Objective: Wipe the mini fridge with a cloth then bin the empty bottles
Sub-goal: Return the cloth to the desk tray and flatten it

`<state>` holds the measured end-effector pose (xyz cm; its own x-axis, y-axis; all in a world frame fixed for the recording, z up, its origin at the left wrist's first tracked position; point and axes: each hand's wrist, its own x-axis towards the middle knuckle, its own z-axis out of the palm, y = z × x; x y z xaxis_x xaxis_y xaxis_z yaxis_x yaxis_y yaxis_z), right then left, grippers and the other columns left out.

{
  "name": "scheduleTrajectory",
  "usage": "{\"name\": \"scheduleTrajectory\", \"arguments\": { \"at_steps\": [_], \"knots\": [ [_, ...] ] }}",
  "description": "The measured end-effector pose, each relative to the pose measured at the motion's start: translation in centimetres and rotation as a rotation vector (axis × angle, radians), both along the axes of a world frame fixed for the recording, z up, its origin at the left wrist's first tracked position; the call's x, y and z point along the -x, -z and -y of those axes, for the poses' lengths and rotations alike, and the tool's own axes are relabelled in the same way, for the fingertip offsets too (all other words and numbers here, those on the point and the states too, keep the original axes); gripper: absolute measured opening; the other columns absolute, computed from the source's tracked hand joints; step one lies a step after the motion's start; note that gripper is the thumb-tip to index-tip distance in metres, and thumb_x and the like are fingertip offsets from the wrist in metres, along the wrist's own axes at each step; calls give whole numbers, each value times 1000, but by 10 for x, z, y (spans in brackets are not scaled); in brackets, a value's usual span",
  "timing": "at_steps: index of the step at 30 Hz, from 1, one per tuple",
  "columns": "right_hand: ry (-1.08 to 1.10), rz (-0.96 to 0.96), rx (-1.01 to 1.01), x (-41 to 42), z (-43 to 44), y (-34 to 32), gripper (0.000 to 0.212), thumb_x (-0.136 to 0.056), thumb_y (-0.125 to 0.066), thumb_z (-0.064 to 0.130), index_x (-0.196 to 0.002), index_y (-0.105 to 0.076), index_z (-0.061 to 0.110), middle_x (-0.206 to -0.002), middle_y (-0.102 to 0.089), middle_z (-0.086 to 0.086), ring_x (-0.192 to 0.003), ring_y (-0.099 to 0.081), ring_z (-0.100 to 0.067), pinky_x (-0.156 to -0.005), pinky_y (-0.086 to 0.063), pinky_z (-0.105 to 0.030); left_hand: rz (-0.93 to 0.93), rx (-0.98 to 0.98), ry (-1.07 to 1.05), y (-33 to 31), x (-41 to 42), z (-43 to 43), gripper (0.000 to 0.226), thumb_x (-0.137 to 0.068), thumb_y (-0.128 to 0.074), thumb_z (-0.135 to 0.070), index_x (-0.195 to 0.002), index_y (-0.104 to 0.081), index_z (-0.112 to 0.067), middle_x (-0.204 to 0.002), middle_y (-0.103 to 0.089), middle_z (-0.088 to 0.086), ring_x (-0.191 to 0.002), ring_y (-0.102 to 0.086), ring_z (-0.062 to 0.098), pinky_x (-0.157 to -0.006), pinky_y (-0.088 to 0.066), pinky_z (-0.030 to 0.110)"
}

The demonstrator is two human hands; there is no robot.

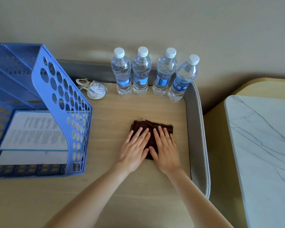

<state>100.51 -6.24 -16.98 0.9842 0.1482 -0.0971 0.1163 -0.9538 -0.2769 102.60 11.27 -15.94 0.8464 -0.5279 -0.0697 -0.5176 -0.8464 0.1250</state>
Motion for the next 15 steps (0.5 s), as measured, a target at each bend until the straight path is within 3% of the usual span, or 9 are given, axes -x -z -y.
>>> {"name": "scheduleTrajectory", "arguments": {
  "at_steps": [7,10,15],
  "knots": [
    [-64,-2,10,-76,20,-3,67,-103,-41,47,-159,-19,19,-167,-14,-4,-155,-7,-22,-125,-2,-37,-36,-29,-66,1,-64,18,60,-103,-28,-41,-155,-24,-14,-164,-19,2,-152,-11,22,-123,-14,44],
    [-92,-8,35,-97,25,-3,68,-103,-38,49,-160,-14,21,-168,-9,-3,-155,-3,-20,-126,1,-36,-54,-58,-87,2,-81,23,61,-104,-23,-43,-157,-13,-15,-166,-7,0,-153,0,20,-124,-5,43],
    [-125,-22,51,-104,27,-6,68,-104,-35,49,-161,-10,21,-168,-6,-2,-156,0,-20,-126,1,-37,-79,-57,-92,-1,-84,25,61,-105,-23,-44,-158,-10,-16,-166,-3,-1,-153,4,19,-124,-3,42]
  ]
}}
